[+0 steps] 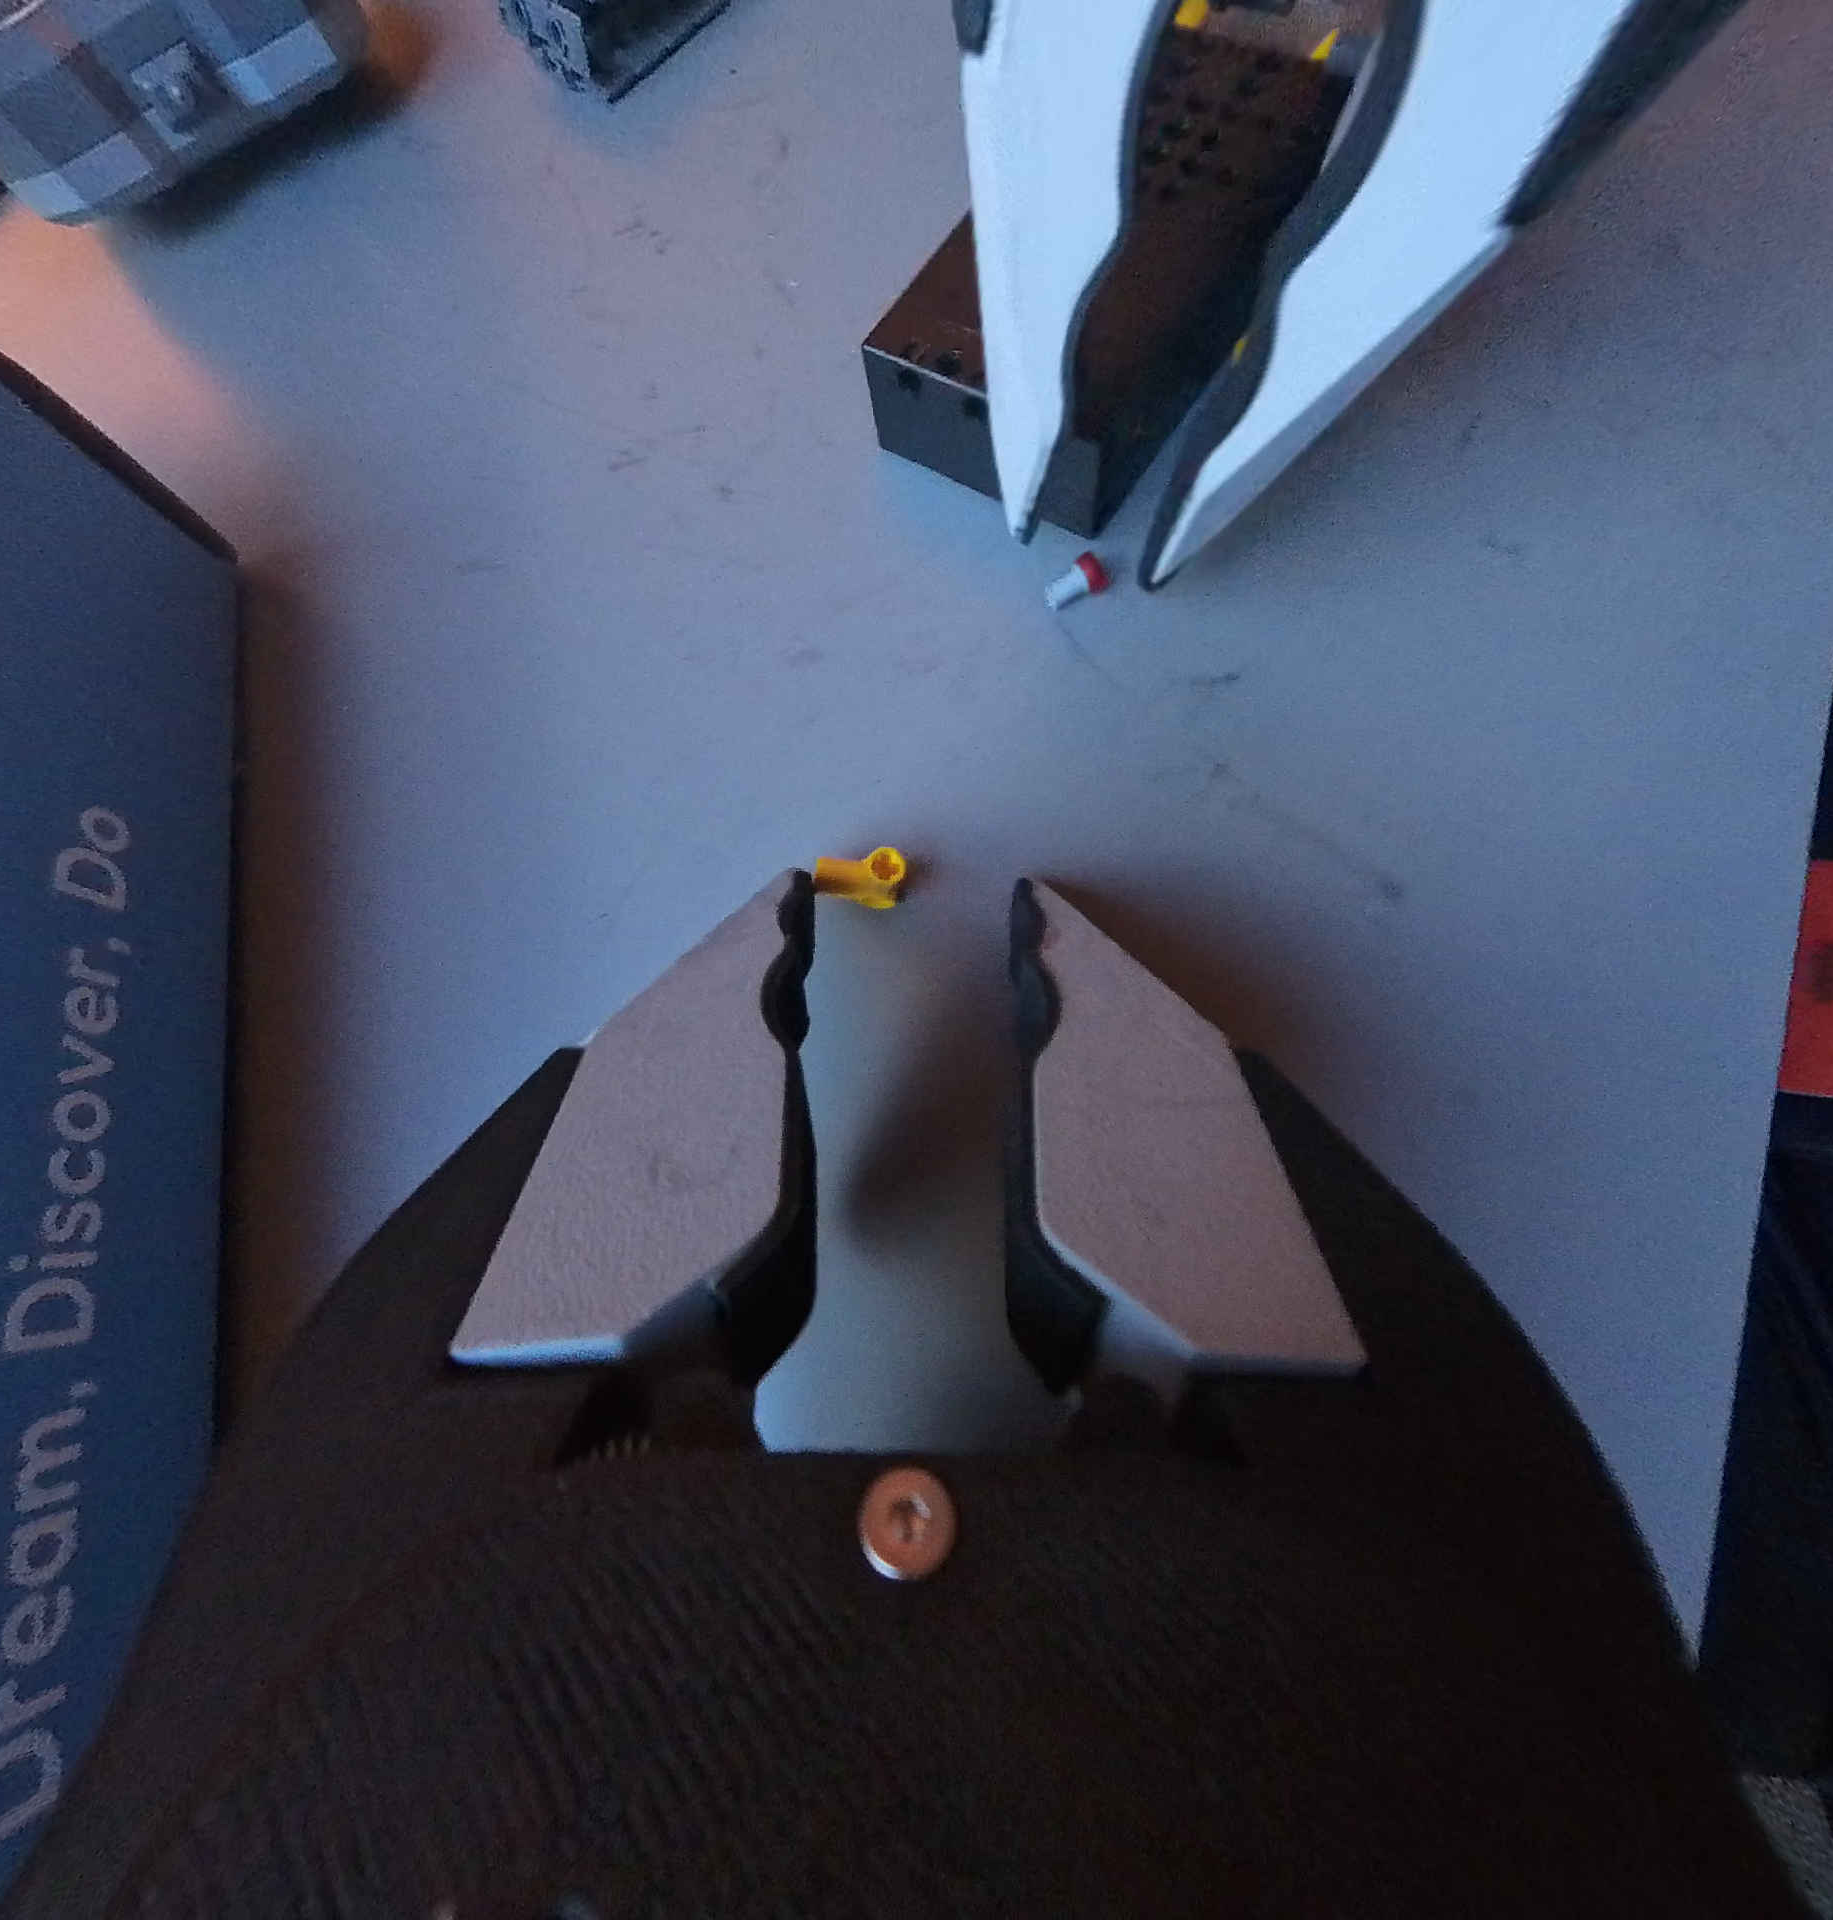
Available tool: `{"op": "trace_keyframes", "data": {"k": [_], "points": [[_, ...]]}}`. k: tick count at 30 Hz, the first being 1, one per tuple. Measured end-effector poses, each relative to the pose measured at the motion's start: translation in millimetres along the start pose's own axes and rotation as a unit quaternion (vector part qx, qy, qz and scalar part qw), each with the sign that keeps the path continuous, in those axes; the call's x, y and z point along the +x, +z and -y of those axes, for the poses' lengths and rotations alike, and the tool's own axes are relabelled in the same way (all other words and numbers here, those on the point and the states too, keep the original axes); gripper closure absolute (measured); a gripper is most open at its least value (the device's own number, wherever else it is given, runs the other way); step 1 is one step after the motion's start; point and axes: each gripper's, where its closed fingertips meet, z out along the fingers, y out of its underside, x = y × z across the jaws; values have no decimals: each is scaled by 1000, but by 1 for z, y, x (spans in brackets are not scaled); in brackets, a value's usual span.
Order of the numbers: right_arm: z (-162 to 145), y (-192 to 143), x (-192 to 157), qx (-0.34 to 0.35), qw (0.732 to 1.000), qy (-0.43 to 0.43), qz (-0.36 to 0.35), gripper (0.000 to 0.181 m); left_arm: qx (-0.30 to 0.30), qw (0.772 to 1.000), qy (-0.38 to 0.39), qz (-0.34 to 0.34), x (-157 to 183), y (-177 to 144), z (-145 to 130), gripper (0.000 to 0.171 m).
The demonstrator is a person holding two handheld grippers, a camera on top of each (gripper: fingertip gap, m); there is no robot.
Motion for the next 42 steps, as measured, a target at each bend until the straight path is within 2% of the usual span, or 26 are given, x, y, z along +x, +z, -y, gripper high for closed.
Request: {"op": "trace_keyframes", "data": {"k": [6, 10, 14, 19, 22, 25, 28, 31, 33, 37, 42], "points": [[-2, 6, -5, 1, 999, 25, 29, 175, 2, 1000, 5, -10, 3, 0, 0, 125], [-2, 5, -4, 16, 999, 26, 17, 176, 14, 1000, 11, -11, 4, -3, 3, 121], [-2, 3, -4, 44, 998, 39, 5, 176, 32, 999, 10, -9, 4, -7, 7, 121], [8, -16, -12, 98, 994, 40, -13, 176, 62, 998, 22, 20, 0, -14, 14, 121], [9, -26, -24, 133, 989, 58, -7, 176, 79, 993, 64, 54, 9, -18, 26, 135], [7, -30, -38, 166, 983, 82, 14, 176, 86, 985, 143, 46, 46, -9, 51, 147], [-1, -28, -46, 176, 978, 110, 32, 176, 57, 967, 239, 60, 72, 11, 60, 153], [-9, -27, -53, 179, 974, 131, 55, 176, 26, 949, 302, 84, 82, 32, 54, 155], [-12, -28, -55, 185, 970, 139, 68, 176, 19, 941, 323, 105, 82, 38, 54, 154], [-14, -30, -54, 198, 964, 158, 84, 176, 42, 928, 345, 134, 84, 39, 68, 157], [-14, -31, -53, 216, 954, 181, 101, 176, 45, 921, 360, 143, 83, 45, 68, 169]]}}
